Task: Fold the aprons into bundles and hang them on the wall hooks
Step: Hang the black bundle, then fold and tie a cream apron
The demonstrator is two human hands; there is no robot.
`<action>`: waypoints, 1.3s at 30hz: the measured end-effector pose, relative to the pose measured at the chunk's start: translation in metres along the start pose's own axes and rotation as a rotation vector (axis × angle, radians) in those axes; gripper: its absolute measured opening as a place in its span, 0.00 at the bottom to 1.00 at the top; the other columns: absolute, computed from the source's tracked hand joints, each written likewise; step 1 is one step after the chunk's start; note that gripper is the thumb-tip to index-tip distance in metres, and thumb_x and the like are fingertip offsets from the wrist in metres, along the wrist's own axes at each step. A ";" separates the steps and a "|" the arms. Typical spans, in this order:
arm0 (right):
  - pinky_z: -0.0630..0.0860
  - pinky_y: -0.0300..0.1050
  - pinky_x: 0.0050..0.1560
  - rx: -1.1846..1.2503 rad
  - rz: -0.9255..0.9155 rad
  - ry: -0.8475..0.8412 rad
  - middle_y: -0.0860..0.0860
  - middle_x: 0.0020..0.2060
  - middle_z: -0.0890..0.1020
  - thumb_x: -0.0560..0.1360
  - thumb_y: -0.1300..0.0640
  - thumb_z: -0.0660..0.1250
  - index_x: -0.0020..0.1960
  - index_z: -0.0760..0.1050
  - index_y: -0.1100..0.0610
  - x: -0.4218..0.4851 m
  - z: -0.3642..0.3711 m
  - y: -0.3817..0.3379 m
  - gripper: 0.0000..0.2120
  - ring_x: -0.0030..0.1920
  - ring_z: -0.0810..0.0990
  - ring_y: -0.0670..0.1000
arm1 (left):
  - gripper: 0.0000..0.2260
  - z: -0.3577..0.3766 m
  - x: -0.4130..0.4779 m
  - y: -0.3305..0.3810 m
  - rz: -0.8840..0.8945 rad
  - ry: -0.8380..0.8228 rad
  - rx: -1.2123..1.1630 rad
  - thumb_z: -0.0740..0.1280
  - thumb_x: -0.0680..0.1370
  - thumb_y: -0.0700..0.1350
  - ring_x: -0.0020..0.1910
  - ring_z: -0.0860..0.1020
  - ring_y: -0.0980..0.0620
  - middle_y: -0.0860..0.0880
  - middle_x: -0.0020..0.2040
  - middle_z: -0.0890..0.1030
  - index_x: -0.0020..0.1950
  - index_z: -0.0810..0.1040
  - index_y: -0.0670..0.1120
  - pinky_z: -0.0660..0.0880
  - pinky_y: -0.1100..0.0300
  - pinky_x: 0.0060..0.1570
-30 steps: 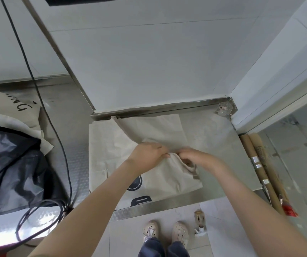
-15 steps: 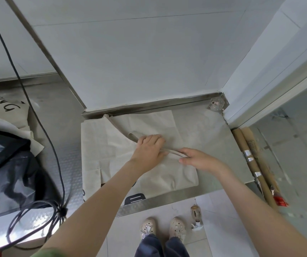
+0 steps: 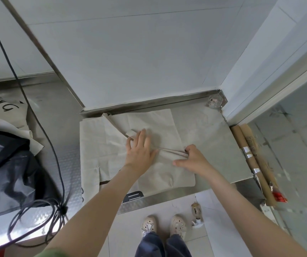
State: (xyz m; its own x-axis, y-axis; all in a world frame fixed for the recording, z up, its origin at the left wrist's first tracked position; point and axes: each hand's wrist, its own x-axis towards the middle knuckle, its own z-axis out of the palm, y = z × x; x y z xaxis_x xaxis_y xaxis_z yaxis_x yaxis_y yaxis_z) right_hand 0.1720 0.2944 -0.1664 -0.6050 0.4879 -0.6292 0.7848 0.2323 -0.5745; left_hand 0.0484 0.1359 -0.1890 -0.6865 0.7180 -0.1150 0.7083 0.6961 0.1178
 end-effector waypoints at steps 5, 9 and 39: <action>0.75 0.44 0.43 0.229 0.039 -0.130 0.54 0.42 0.82 0.65 0.61 0.75 0.49 0.80 0.60 -0.004 0.015 0.005 0.14 0.45 0.81 0.55 | 0.37 0.010 -0.022 -0.005 0.009 -0.154 -0.106 0.34 0.72 0.67 0.78 0.42 0.48 0.48 0.79 0.43 0.79 0.47 0.54 0.42 0.41 0.73; 0.75 0.44 0.42 0.240 0.005 -0.013 0.50 0.42 0.83 0.68 0.60 0.70 0.49 0.79 0.57 -0.001 0.003 0.010 0.10 0.45 0.81 0.54 | 0.35 0.019 -0.029 -0.006 0.073 -0.222 -0.110 0.34 0.71 0.69 0.76 0.35 0.50 0.50 0.77 0.34 0.77 0.38 0.58 0.36 0.43 0.73; 0.47 0.56 0.72 -0.905 -0.492 0.188 0.51 0.77 0.57 0.80 0.46 0.47 0.78 0.51 0.47 -0.002 0.052 0.047 0.27 0.77 0.52 0.52 | 0.15 -0.012 -0.054 -0.074 -1.023 -0.042 -0.866 0.65 0.76 0.46 0.44 0.74 0.47 0.44 0.49 0.74 0.56 0.70 0.37 0.71 0.55 0.42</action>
State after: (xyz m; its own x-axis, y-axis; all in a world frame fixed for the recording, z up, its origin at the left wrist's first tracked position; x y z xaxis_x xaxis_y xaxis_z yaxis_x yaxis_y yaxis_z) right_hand 0.2036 0.2605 -0.2193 -0.9153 0.2734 -0.2959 0.3116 0.9459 -0.0899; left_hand 0.0312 0.0456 -0.1796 -0.8252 -0.1114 -0.5538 -0.4587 0.7043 0.5418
